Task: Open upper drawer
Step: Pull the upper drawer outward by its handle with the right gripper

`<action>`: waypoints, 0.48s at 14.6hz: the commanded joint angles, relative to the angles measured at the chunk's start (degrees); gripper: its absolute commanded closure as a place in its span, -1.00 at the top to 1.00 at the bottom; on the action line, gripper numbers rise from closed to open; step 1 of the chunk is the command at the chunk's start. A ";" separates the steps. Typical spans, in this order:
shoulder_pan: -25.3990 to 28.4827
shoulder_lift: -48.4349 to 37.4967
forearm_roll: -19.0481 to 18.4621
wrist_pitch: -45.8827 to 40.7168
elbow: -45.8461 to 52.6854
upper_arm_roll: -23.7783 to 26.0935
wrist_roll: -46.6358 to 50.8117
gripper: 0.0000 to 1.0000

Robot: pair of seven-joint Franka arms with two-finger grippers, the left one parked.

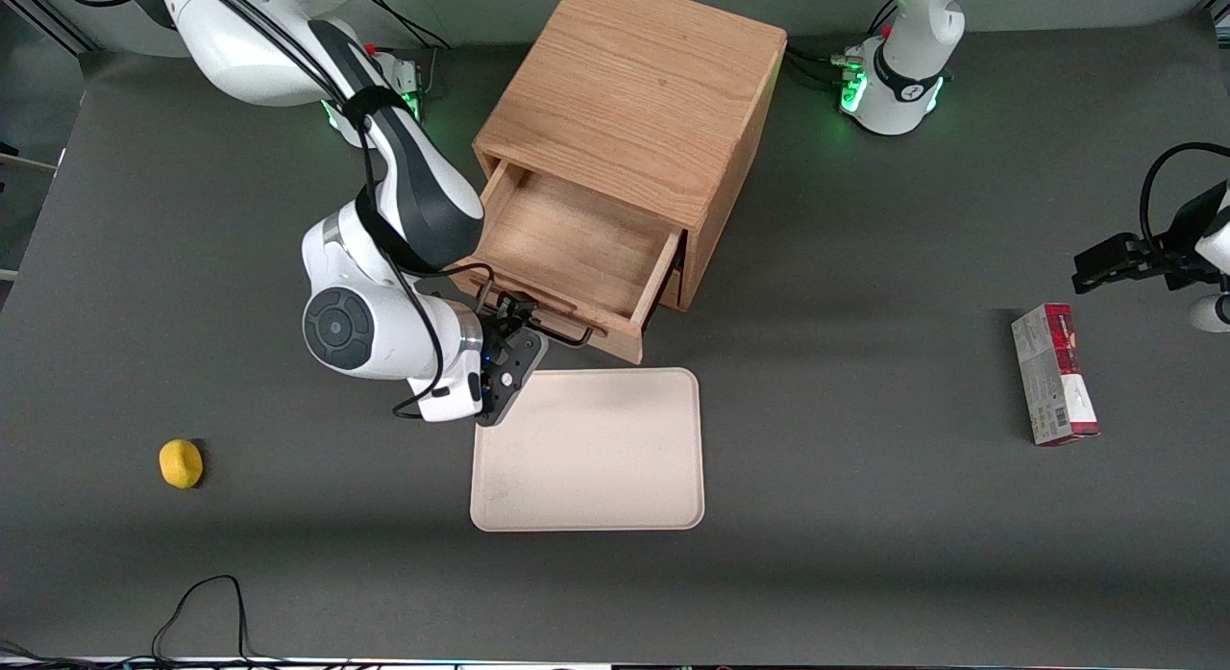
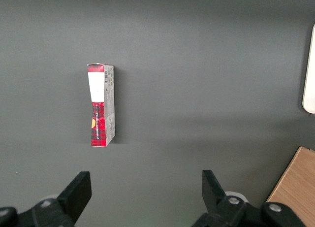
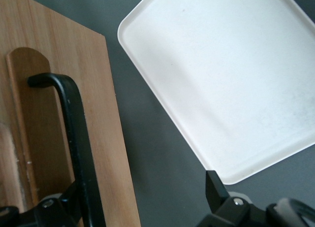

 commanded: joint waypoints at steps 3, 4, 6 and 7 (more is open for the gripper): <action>-1.80 3.55 -0.68 0.29 5.64 0.33 -1.31 1.00; -2.24 3.99 -0.60 0.29 6.43 0.33 -1.31 1.00; -2.94 4.95 -0.60 0.37 8.10 0.33 -1.31 1.00; -3.29 5.48 -0.59 0.37 8.63 0.33 -1.31 1.00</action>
